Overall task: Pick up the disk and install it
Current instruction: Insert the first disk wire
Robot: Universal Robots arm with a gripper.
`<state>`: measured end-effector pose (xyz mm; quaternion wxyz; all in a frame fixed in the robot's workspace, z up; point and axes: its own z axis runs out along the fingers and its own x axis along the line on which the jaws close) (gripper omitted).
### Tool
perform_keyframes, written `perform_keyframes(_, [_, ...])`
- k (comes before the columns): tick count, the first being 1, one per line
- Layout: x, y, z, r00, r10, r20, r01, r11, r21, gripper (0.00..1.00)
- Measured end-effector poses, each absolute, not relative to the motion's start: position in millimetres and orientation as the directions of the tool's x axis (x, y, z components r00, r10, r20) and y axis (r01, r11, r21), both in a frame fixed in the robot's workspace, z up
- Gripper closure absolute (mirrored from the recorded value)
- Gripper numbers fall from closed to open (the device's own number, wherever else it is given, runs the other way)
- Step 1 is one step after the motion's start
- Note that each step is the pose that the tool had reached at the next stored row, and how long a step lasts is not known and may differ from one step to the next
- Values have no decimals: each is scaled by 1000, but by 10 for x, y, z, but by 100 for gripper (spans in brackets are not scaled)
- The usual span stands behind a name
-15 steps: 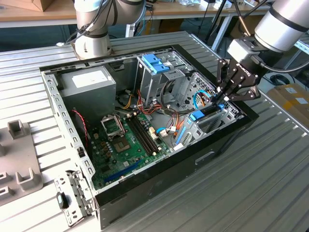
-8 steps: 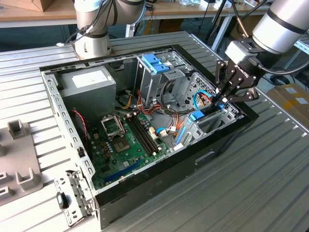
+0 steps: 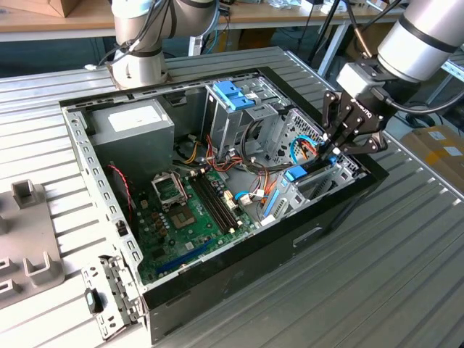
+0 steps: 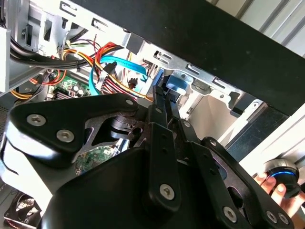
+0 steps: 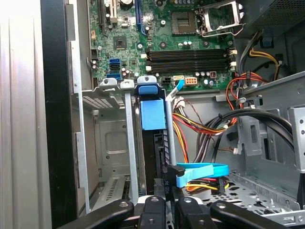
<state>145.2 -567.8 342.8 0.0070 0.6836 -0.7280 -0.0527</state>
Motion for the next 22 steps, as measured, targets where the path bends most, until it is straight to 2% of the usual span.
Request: perform_keyframes(22, [1450, -5679, 3336, -65, -996, -61, -994, 60, 86, 83])
